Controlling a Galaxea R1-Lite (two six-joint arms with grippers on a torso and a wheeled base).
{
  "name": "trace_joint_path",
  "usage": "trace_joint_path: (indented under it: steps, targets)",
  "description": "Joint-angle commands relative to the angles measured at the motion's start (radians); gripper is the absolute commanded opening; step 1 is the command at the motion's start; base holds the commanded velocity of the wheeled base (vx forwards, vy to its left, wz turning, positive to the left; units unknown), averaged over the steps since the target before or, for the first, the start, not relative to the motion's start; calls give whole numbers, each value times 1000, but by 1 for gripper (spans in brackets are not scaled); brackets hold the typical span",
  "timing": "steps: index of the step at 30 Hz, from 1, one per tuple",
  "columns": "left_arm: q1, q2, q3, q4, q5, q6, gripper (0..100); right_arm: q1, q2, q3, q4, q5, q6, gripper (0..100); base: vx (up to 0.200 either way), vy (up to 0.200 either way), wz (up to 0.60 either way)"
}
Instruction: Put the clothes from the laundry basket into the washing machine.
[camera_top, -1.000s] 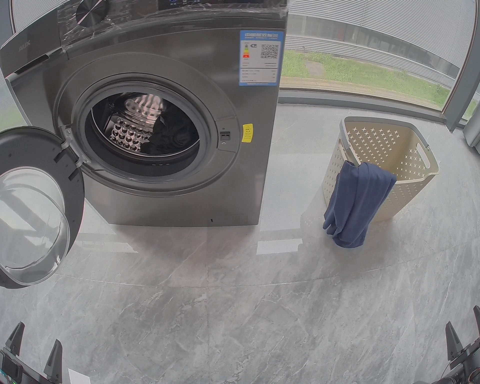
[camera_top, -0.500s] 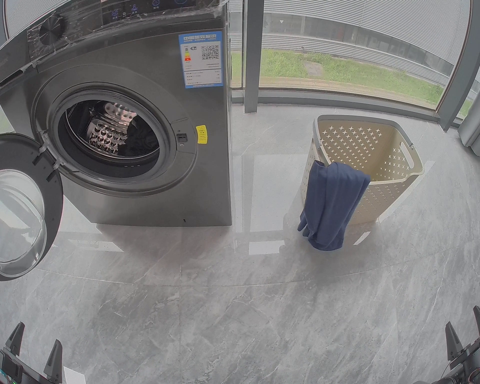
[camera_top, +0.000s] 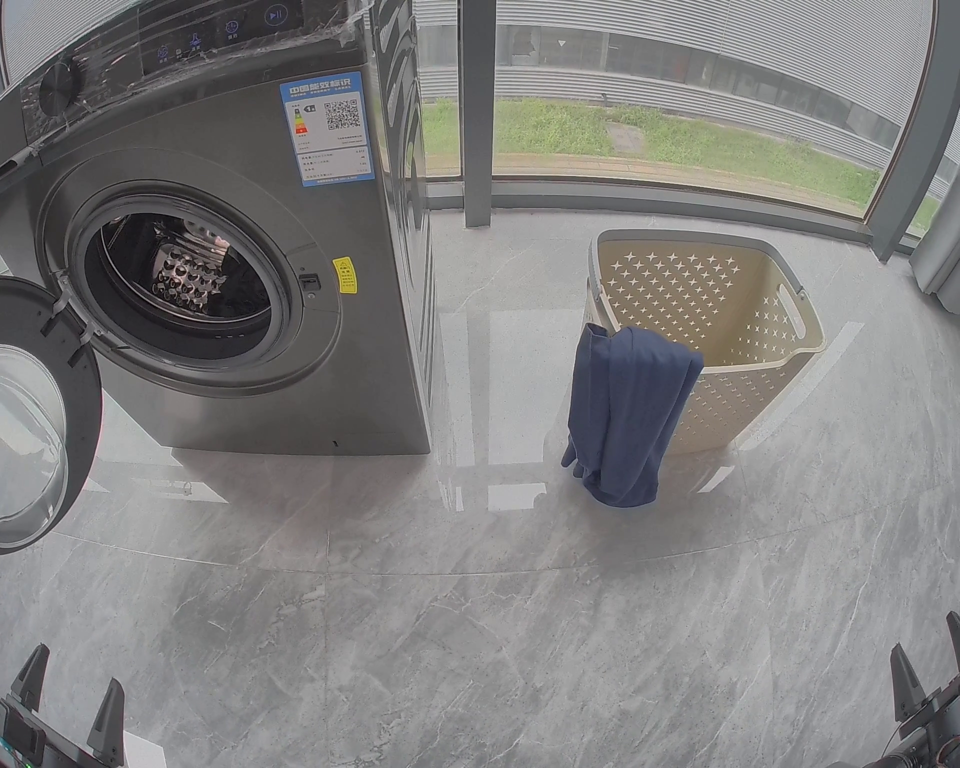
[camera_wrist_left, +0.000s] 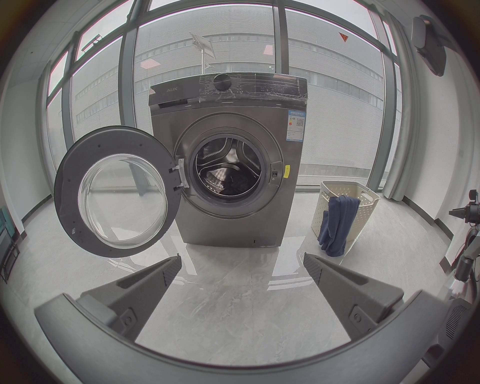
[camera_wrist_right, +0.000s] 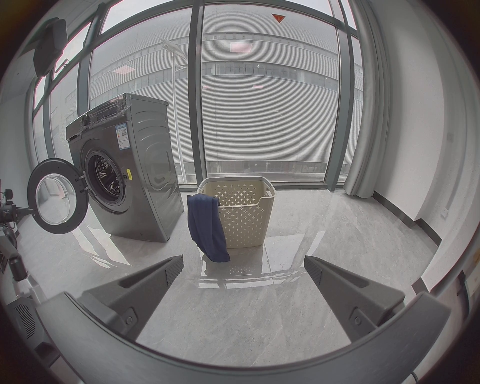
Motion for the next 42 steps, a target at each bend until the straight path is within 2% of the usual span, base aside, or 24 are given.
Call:
trace_joint_path:
  steps: [1,5,9,18,33,39,42]
  targets:
    - [0,-11,18,0,0,-4,100,0,-15,16,0,0,0,100,0,-200,0]
    - [0,-11,16,0,6,-16,100,0,-15,16,0,0,0,100,0,-200,0]
    - [0,-11,16,0,8,-16,100,0,-15,16,0,0,0,100,0,-200,0]
    - [0,-11,16,0,-1,-15,100,0,-15,16,0,0,0,100,0,0,0]
    - [0,-11,16,0,-1,-13,100,0,-15,16,0,0,1,100,200,0,0]
    - [0,-11,16,0,-3,-16,100,-1,-15,16,0,0,0,100,0,0,0]
    - [0,-11,16,0,-3,-16,100,-1,-15,16,0,0,-3,100,0,-200,0]
